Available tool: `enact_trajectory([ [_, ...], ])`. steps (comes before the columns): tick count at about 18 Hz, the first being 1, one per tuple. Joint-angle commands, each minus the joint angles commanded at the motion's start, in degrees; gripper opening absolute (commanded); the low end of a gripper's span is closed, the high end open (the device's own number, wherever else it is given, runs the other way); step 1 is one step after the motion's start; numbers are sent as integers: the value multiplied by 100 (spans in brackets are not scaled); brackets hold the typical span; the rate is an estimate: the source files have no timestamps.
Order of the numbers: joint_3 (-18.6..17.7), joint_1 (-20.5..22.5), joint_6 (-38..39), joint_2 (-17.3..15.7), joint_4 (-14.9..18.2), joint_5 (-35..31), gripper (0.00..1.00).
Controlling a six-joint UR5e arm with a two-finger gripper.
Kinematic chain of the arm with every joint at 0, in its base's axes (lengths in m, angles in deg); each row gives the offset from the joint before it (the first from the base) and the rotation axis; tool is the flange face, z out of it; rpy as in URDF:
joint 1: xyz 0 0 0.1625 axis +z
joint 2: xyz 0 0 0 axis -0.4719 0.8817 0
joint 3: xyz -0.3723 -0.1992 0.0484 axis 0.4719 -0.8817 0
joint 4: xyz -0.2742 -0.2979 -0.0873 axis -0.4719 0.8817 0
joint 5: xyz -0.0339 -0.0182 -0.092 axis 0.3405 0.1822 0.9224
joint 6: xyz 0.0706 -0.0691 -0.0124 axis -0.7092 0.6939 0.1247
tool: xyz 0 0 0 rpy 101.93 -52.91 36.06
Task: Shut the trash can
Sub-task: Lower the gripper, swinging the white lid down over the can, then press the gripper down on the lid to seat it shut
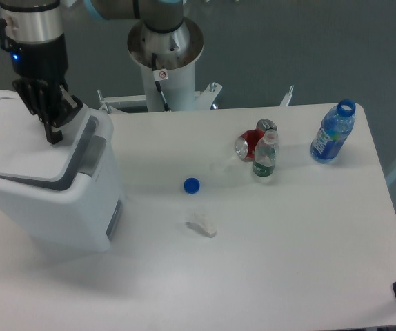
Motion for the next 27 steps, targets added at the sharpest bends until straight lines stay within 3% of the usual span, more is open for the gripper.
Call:
enact_trajectory([
  [27, -105, 26, -9, 123, -35, 0, 0],
])
